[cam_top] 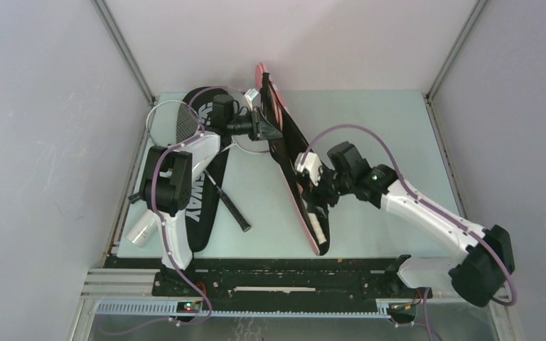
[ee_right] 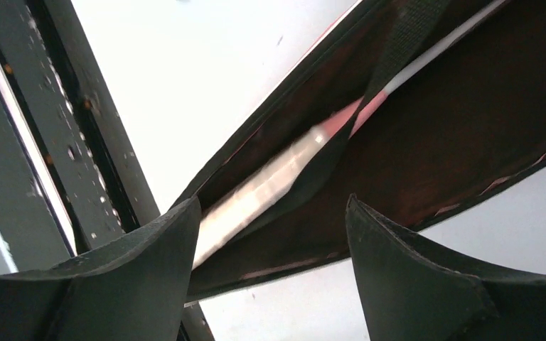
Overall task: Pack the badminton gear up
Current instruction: Adjust the racket bag at the center of the board.
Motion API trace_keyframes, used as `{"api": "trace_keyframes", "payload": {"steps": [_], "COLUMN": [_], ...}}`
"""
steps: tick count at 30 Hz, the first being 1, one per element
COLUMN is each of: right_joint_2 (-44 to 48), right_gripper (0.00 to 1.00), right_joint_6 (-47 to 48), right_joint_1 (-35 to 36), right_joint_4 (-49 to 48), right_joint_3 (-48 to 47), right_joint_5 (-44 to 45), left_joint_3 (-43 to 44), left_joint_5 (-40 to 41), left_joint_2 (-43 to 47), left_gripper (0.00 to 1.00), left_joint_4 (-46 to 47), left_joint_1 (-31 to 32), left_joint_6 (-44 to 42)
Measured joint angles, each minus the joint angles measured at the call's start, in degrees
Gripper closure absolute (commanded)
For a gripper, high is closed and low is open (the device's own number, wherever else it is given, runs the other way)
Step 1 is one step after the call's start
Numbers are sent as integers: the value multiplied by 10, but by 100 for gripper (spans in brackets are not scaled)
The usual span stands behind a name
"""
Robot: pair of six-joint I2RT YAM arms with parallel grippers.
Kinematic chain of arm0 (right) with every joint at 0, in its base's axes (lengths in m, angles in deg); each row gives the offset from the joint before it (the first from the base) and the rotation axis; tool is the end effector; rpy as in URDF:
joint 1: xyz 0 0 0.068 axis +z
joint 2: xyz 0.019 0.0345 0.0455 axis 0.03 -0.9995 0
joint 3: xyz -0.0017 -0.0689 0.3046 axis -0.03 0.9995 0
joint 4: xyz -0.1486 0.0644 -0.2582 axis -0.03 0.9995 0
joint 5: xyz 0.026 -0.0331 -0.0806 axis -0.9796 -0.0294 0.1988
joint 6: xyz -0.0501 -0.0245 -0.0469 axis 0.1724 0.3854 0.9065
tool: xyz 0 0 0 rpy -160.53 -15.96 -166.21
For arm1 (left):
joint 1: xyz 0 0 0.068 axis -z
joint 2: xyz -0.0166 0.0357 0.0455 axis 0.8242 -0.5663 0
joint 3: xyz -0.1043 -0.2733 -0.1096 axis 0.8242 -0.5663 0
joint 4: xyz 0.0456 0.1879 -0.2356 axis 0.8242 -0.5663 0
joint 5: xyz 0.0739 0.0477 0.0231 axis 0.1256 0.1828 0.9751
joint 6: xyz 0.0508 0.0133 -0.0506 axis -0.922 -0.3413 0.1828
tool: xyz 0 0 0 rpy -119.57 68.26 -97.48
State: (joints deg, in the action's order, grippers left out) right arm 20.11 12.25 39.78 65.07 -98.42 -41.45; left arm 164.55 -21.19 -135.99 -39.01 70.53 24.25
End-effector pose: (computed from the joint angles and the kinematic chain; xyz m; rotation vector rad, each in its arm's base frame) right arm 0.2088 0.2114 0.2952 -1.4490 1.9336 0.5359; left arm 0.4884 -0.1829 0.2266 0.3180 2.0821 -1.5131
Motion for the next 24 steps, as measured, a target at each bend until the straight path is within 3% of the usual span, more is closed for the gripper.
{"api": "trace_keyframes", "payload": {"steps": [10,24], "right_joint_2": [-143,-209], "right_gripper": [27,45], "right_joint_6": [-22,8], "right_joint_1": [-69,-124], "right_joint_4": [18,80], "right_joint_3": [-69,-94], "right_joint_5": [-115,-204], "left_joint_3": [-15,-15], "left_joint_5": [0,-2], "left_joint_2": [17,18], "left_gripper": [100,100], "left_joint_4": [-2,-8], "left_joint_1": [0,0], "left_joint_6": [-13,-20]}}
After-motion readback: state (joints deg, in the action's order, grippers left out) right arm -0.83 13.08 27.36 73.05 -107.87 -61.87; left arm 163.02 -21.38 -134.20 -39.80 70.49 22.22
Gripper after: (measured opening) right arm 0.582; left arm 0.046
